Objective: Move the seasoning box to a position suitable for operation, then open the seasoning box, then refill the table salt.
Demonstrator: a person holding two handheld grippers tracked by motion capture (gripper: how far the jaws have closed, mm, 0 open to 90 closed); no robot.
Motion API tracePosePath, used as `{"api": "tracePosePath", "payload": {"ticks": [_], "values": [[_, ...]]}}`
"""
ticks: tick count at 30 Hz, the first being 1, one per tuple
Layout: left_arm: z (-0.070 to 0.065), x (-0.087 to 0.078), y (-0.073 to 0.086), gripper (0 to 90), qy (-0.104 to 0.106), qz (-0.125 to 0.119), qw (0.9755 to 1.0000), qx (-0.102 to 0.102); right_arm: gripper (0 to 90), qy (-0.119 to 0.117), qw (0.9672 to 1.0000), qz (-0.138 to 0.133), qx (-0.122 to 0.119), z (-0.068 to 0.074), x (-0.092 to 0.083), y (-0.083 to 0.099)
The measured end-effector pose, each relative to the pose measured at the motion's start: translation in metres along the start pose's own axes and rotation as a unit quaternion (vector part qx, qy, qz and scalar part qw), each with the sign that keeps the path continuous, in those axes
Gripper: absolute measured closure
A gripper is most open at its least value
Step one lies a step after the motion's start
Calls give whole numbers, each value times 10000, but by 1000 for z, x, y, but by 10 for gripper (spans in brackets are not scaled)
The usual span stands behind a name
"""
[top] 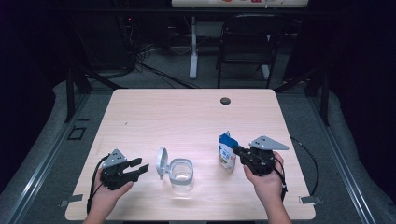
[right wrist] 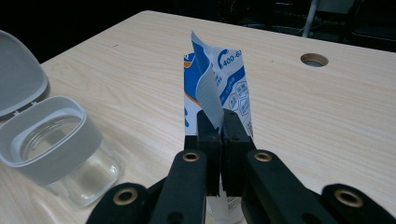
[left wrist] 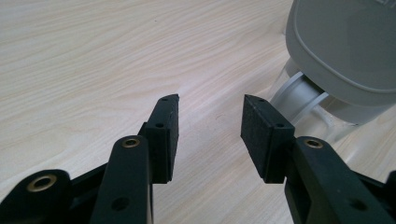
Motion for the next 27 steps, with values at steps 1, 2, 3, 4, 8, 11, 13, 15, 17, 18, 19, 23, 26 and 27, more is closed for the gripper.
{"api": "tracePosePath", "payload": {"ticks": [1, 2, 3, 4, 8, 11, 13, 15, 17, 18, 19, 23, 26, 27], "values": [[0, 0, 0, 573, 3, 49, 10000, 7, 891, -17, 10000, -22, 20, 1, -1, 1], [0, 0, 0, 573, 3, 49, 10000, 7, 891, -17, 10000, -22, 20, 1, -1, 1], [0, 2, -1, 573, 25, 3, 10000, 0, 892, -29, 10000, -34, 45, 2, -3, 2], [-1, 3, -1, 573, 17, 44, 10000, 18, 891, -61, 10000, -26, 33, 2, -8, 5], [-1, 5, 0, 573, 11, 61, 10000, 11, 891, -162, 9998, -39, 59, 4, -16, 9], [0, 4, 0, 573, 24, 88, 10000, 20, 890, -209, 9998, -40, 12, 5, -21, 11], [0, 5, 0, 572, 35, 64, 10000, -4, 886, -211, 9998, -12, -61, 5, -27, 15], [0, 5, 0, 572, 26, 31, 10000, -6, 878, -207, 9997, -69, -92, 5, -30, 17], [0, 5, 1, 572, 29, 43, 10000, -8, 862, -200, 9997, -118, -94, 4, -31, 19], [0, 5, 1, 572, 21, 49, 10000, 5, 858, -206, 9996, -156, -93, 3, -31, 20], [-1, 5, 0, 572, 26, 43, 10000, -7, 848, -218, 9996, -178, -56, 4, -32, 20], [-1, 5, 0, 571, 33, 17, 10000, -24, 743, -249, 9995, -177, -61, 4, -32, 21], [0, 6, 1, 571, 28, 29, 10000, 0, 660, -243, 9995, -170, 58, 2, -31, 26], [0, 6, 1, 571, 28, 29, 10000, 0, 629, -267, 9994, -185, 137, 2, -29, 29]]}}
Point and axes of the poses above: each handheld gripper's, and its own axes: x roughly forward along the jaws, y roughly out of its underside, z roughly to its left, the point moved 5 cm from there along x, roughly forward along the jaws, and after that the axes turned 9 degrees about -x, right-handed, at the moved point
